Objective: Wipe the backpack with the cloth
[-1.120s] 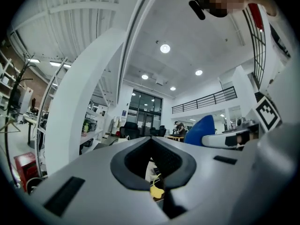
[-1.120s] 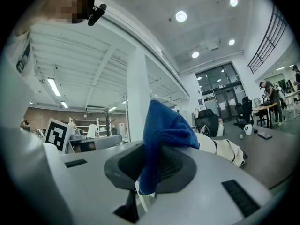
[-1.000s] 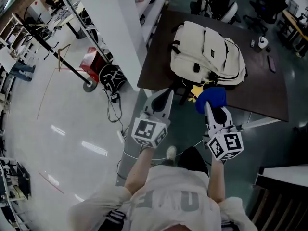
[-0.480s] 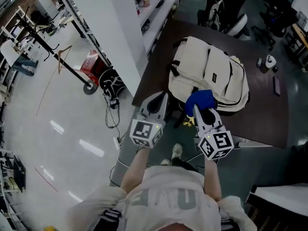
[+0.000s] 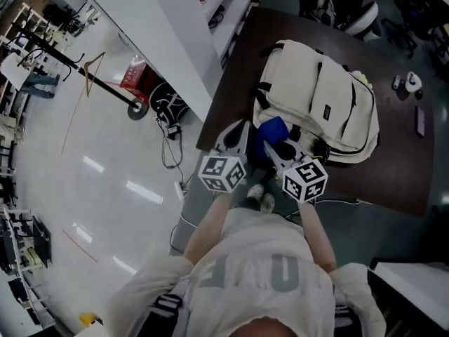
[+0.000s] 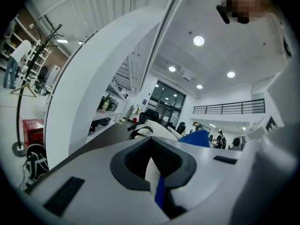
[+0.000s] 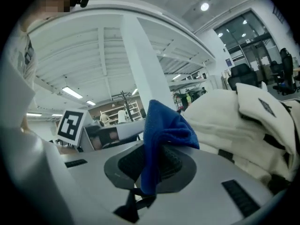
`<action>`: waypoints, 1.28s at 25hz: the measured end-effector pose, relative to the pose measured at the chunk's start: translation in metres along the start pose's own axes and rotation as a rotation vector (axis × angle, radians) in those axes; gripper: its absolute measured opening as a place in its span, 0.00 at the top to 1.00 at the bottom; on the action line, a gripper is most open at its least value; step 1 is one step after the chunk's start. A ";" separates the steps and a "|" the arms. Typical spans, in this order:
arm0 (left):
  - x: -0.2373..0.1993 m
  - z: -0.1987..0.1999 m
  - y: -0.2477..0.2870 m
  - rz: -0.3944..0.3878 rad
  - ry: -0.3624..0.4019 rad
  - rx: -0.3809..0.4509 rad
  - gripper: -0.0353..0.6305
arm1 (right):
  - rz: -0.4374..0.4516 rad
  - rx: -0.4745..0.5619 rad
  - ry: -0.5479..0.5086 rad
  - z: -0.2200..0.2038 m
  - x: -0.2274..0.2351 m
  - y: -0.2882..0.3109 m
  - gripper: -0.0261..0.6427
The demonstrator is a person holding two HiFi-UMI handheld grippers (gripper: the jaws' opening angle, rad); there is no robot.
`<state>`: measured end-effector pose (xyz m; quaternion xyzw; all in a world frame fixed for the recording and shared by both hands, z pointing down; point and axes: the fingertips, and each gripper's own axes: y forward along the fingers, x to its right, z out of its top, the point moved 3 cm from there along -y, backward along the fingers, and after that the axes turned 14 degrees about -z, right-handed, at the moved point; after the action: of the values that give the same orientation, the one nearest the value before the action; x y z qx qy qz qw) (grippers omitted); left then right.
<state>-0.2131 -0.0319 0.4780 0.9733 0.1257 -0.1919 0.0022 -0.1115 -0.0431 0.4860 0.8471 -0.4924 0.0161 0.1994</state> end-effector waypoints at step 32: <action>0.022 -0.043 0.044 -0.168 0.125 -0.150 0.95 | -0.121 -0.138 0.072 -0.044 0.046 0.009 0.90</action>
<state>-0.1664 -0.0669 0.5078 0.9666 0.2205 -0.1205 0.0511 -0.0878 -0.0698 0.5401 0.8585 -0.4326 0.0005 0.2755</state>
